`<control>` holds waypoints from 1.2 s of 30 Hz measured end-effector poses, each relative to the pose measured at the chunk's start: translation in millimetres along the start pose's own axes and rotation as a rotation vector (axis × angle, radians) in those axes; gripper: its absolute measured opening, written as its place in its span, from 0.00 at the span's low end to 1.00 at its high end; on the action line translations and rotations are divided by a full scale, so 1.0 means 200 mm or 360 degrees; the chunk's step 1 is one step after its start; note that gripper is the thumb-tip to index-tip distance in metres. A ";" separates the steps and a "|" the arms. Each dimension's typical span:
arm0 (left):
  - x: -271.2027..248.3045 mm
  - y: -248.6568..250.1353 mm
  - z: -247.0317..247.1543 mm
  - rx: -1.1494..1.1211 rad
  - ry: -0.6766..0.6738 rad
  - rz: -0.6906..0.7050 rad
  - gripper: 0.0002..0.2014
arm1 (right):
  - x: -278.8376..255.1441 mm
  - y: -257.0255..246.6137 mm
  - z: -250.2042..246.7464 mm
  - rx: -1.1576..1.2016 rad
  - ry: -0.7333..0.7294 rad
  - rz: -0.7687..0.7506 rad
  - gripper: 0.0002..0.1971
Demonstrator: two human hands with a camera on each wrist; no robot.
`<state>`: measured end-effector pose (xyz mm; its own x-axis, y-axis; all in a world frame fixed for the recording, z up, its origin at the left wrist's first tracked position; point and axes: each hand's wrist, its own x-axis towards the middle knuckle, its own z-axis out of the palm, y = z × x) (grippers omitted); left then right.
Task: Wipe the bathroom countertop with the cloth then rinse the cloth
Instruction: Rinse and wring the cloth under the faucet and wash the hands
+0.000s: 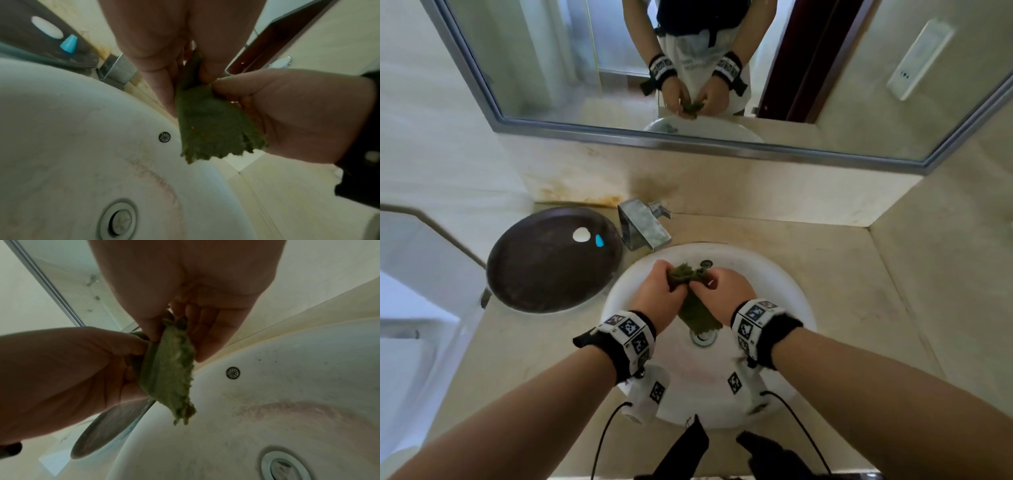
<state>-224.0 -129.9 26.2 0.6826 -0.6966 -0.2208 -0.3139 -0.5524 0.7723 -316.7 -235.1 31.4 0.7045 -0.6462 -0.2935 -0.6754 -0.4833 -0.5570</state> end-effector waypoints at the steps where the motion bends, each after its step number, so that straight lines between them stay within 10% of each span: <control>1: 0.02 0.00 0.01 -0.0067 0.0010 -0.0034 0.06 | 0.02 -0.01 0.00 -0.0026 0.0022 -0.0015 0.11; 36: 0.42 -0.27 0.03 -0.0959 -0.0127 -0.0640 0.14 | 0.42 -0.07 -0.01 -0.0164 -0.0216 -0.0180 0.14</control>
<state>-153.2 -161.3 -38.5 0.6116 -0.5366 -0.5815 0.3845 -0.4407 0.8111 -248.3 -282.9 15.8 0.7952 -0.5024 -0.3395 -0.6042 -0.6106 -0.5119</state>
